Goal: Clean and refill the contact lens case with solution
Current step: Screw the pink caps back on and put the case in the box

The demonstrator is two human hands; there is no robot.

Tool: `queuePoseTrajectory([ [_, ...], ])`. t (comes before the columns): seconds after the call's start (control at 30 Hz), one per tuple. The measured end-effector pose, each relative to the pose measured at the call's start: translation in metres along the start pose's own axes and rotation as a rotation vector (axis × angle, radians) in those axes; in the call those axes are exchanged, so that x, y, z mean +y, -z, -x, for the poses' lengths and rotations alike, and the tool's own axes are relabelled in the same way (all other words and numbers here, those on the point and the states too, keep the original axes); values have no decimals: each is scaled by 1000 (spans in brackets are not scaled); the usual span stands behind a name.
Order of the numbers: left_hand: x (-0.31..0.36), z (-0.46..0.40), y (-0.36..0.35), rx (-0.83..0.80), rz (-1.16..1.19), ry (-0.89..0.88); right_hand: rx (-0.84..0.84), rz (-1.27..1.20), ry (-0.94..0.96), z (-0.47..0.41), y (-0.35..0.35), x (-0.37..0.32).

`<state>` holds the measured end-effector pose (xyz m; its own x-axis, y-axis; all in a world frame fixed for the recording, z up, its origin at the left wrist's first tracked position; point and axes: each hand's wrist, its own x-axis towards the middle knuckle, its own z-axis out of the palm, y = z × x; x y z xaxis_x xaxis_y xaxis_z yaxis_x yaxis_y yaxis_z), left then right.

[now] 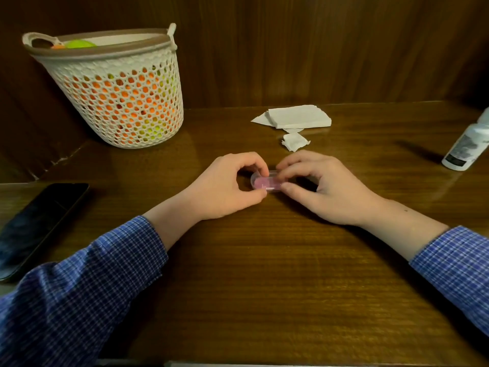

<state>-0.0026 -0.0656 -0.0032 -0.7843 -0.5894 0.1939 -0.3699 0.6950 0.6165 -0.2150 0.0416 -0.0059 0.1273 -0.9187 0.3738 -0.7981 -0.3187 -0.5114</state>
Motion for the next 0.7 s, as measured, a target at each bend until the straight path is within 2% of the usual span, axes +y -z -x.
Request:
queuePoseTrajectory([
  [0.7, 0, 0, -2, 130, -1, 34, 23, 169, 30, -8, -9, 0],
])
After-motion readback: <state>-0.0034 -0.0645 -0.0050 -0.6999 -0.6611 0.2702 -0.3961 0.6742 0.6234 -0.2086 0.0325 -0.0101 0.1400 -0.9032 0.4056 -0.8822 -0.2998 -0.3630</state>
